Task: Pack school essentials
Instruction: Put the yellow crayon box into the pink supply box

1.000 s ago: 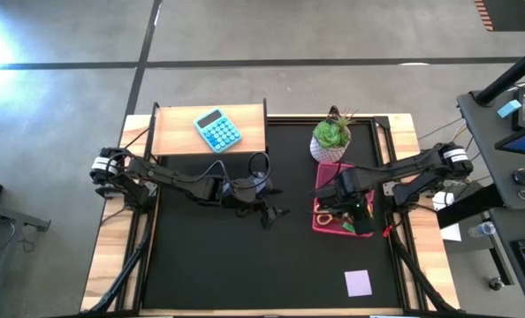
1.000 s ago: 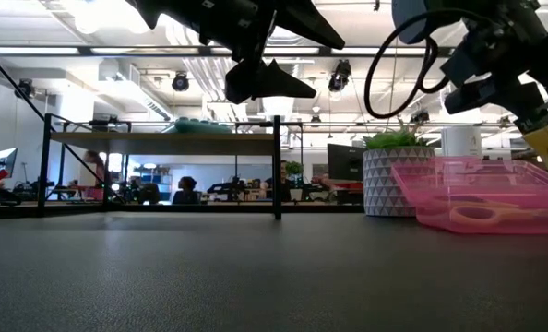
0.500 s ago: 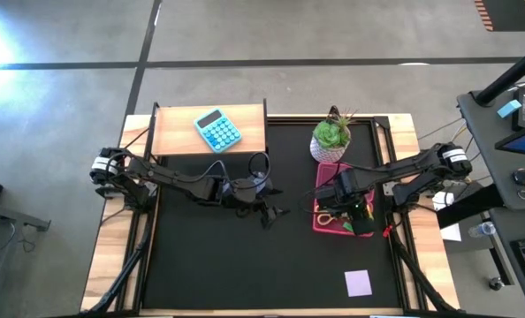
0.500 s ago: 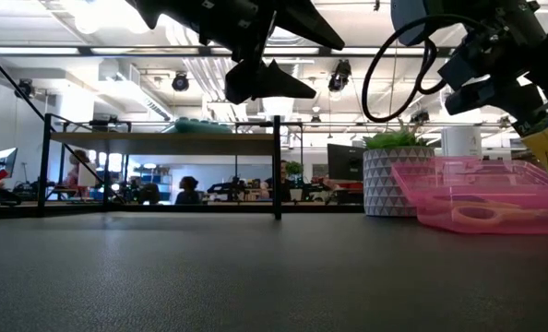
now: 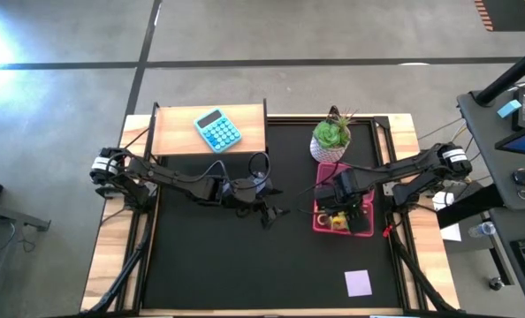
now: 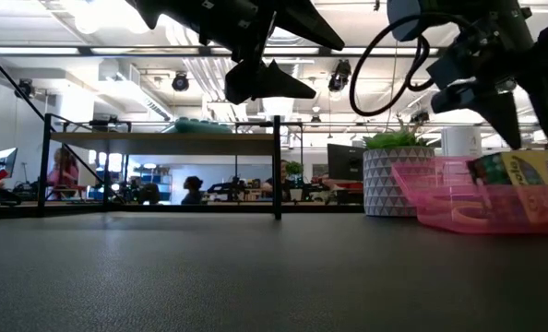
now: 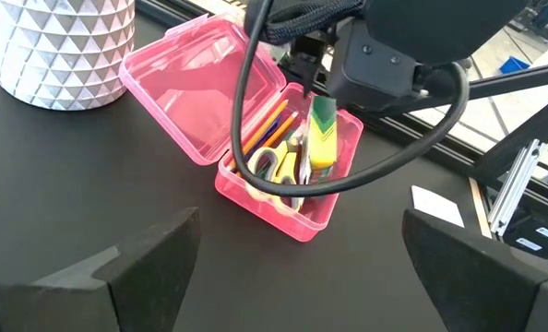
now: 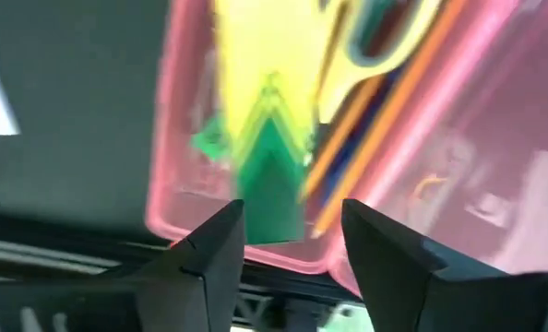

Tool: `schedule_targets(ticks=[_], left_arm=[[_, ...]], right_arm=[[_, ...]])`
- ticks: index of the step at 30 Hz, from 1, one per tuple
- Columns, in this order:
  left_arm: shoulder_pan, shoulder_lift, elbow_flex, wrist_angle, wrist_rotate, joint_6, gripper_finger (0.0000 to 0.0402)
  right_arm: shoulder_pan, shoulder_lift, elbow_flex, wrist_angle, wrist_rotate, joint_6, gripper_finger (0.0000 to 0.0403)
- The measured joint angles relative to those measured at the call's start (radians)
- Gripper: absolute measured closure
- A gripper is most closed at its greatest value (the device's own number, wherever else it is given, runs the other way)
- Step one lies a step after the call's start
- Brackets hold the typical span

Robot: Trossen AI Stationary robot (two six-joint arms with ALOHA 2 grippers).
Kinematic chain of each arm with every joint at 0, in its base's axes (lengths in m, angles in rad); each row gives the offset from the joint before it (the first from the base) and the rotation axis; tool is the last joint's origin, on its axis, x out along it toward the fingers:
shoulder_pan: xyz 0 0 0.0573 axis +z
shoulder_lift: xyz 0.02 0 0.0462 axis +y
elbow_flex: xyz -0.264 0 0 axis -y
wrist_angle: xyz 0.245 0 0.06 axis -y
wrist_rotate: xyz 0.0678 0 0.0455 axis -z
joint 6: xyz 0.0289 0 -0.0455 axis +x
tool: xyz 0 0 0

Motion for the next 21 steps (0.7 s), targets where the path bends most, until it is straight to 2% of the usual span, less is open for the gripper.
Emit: schedule_targets(ticks=[5, 11, 15, 18, 21], left_arm=[[0.0, 0.0, 0.0, 0.0, 0.0, 0.0, 0.0044], [0.0, 0.0, -0.001, -0.001, 0.0, 0.0, 0.0044], [0.0, 0.0, -0.001, -0.002, 0.0, 0.0, 0.0044], [0.0, 0.0, -0.001, -0.003, 0.0, 0.0, 0.0044], [0.0, 0.0, -0.001, -0.004, 0.0, 0.001, 0.0044]], right_arm=[[-0.001, -0.002, 0.0, -0.022, 0.12, 0.05, 0.021], [-0.002, -0.015, 0.005, -0.075, 0.138, 0.151, 0.021], [0.002, -0.043, 0.043, -0.112, 0.045, 0.254, 0.0215], [0.022, -0.082, 0.065, -0.079, -0.055, 0.322, 0.022], [0.06, -0.124, 0.068, -0.029, -0.101, 0.406, 0.0226]])
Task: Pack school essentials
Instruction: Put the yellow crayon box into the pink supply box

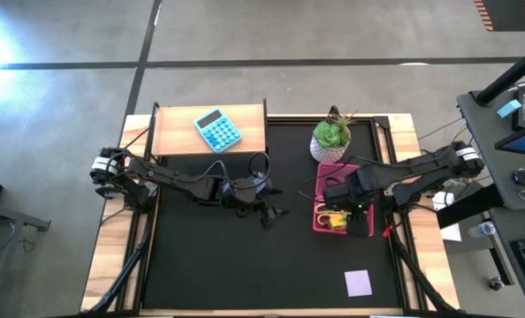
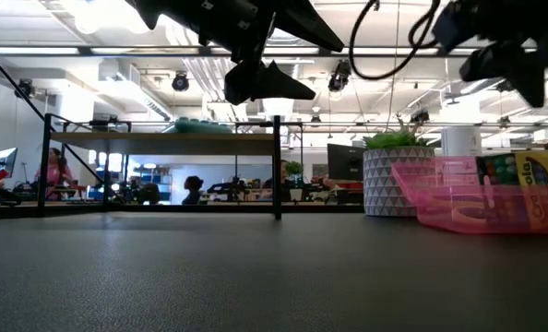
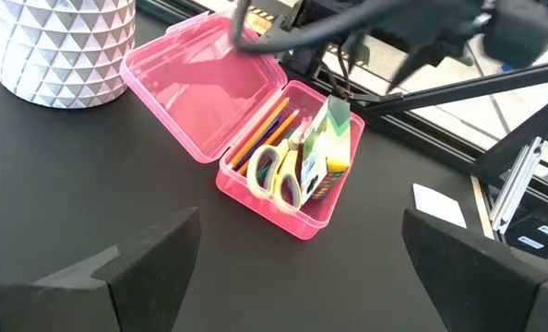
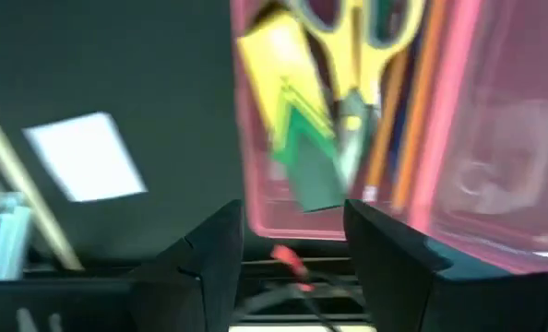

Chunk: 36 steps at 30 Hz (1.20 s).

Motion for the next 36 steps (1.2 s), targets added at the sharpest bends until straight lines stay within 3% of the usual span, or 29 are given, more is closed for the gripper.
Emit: schedule_targets(ticks=[5, 11, 15, 26, 36], left_arm=[[0.0, 0.0, 0.0, -0.002, 0.0, 0.0, 0.0044], [0.0, 0.0, -0.001, -0.023, 0.0, 0.0, 0.0044], [0.0, 0.0, -0.001, -0.023, 0.0, 0.0, 0.0044], [0.0, 0.0, -0.001, -0.023, 0.031, 0.0, 0.0044], [0.0, 0.0, -0.001, -0.022, 0.033, 0.0, 0.0044]], right_arm=[[0.098, -0.032, -0.014, 0.132, -0.042, 0.138, 0.0229], [0.189, -0.004, -0.053, 0.264, -0.039, 0.178, 0.0229], [0.199, 0.021, -0.085, 0.274, 0.009, 0.174, 0.0229], [0.192, 0.036, -0.227, 0.329, 0.015, 0.141, 0.0229], [0.173, 0.036, -0.226, 0.33, 0.236, 0.131, 0.0229]])
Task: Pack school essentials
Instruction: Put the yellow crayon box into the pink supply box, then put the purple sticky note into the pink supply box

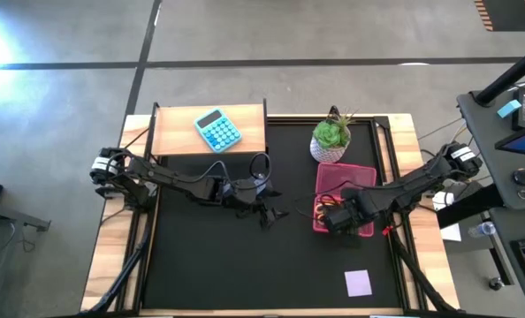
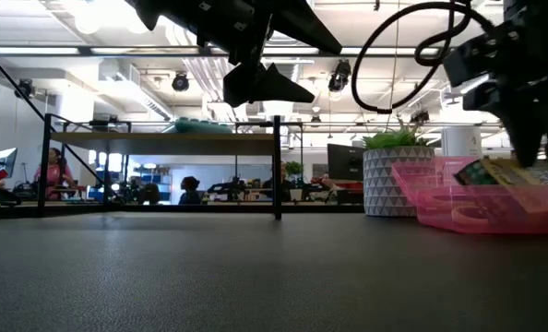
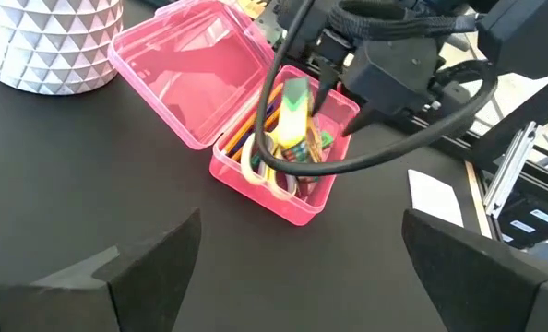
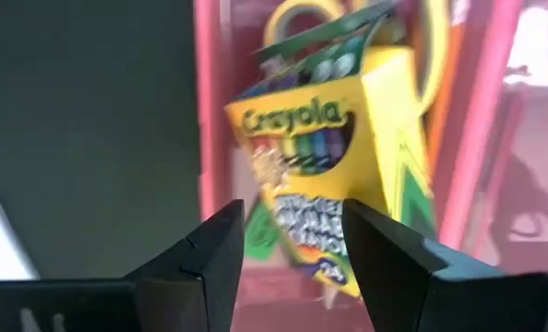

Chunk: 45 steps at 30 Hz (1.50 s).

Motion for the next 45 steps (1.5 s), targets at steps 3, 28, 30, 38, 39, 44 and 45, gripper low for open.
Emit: schedule_targets(ticks=[3, 28, 30, 38, 39, 44, 45], left_arm=[[0.0, 0.0, 0.0, 0.0, 0.0, 0.0, 0.0044], [-0.014, 0.0, 0.003, 0.012, 0.005, -0.119, 0.0044], [-0.018, 0.0, 0.003, 0.01, 0.005, -0.137, 0.0044], [-0.019, 0.0, 0.003, 0.008, 0.004, -0.133, 0.0044], [-0.02, 0.0, 0.003, 0.008, 0.004, -0.133, 0.0044], [-0.024, 0.0, 0.008, 0.009, 0.023, -0.133, 0.0044], [-0.025, 0.0, 0.009, 0.009, 0.027, -0.132, 0.0044]], right_arm=[[-0.007, 0.0, 0.0, 0.0, 0.035, -0.004, 0.0229], [0.08, -0.077, 0.135, -0.116, -0.055, 0.463, 0.0229], [0.134, -0.077, 0.135, -0.106, -0.06, 0.552, 0.0229], [0.318, -0.077, 0.136, -0.048, -0.12, 0.924, 0.0229], [0.338, -0.076, 0.135, -0.043, -0.13, 0.972, 0.0229], [0.411, -0.055, 0.126, 0.014, -0.143, 1.164, 0.0229], [0.419, -0.051, 0.124, 0.038, -0.149, 1.198, 0.0227]])
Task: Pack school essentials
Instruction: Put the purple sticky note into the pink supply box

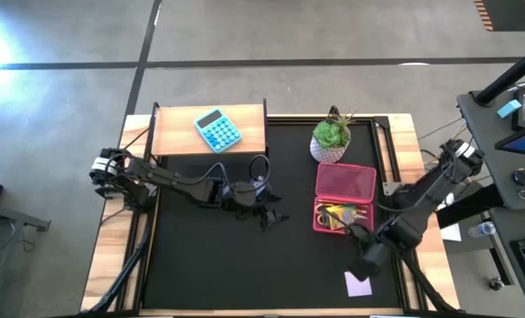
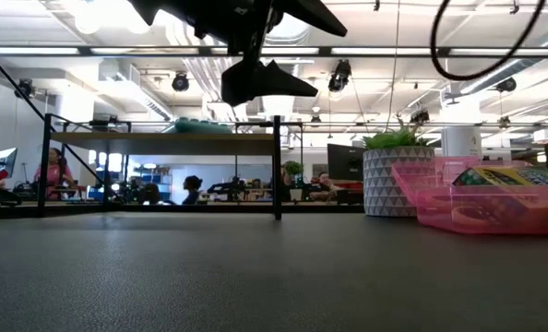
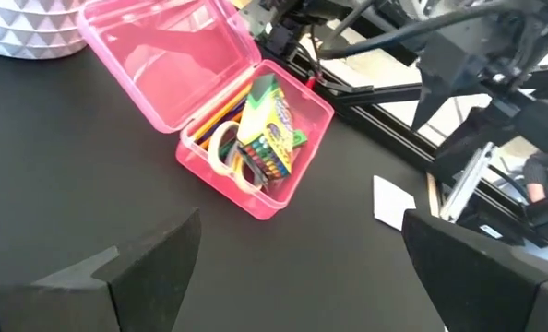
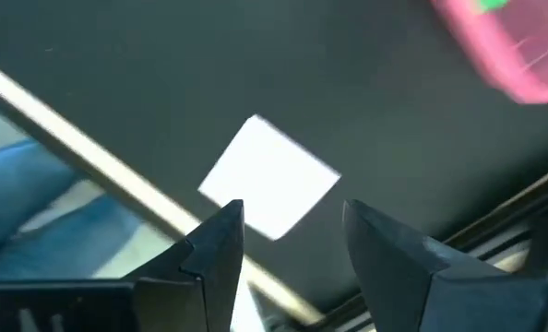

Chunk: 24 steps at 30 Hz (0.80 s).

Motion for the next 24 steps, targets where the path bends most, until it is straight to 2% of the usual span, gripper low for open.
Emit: schedule_targets(ticks=[6, 11, 16, 24], left_arm=[[-0.008, 0.0, 0.0, 0.0, 0.014, 0.001, 0.0044], [-0.009, 0.0, 0.0, 0.001, 0.112, -0.003, 0.0044], [-0.015, 0.0, 0.0, 0.006, 0.193, -0.147, 0.0044], [-0.068, 0.0, 0.0, 0.024, 0.263, -0.235, 0.0044]], right_arm=[[0.036, 0.029, -0.031, 0.123, -0.056, 0.193, 0.0207], [0.053, 0.073, -0.045, 0.173, -0.067, 0.27, 0.0207], [0.077, 0.136, -0.045, 0.227, -0.081, 0.212, 0.0208], [0.153, 0.238, -0.045, 0.246, -0.084, -0.014, 0.0211]])
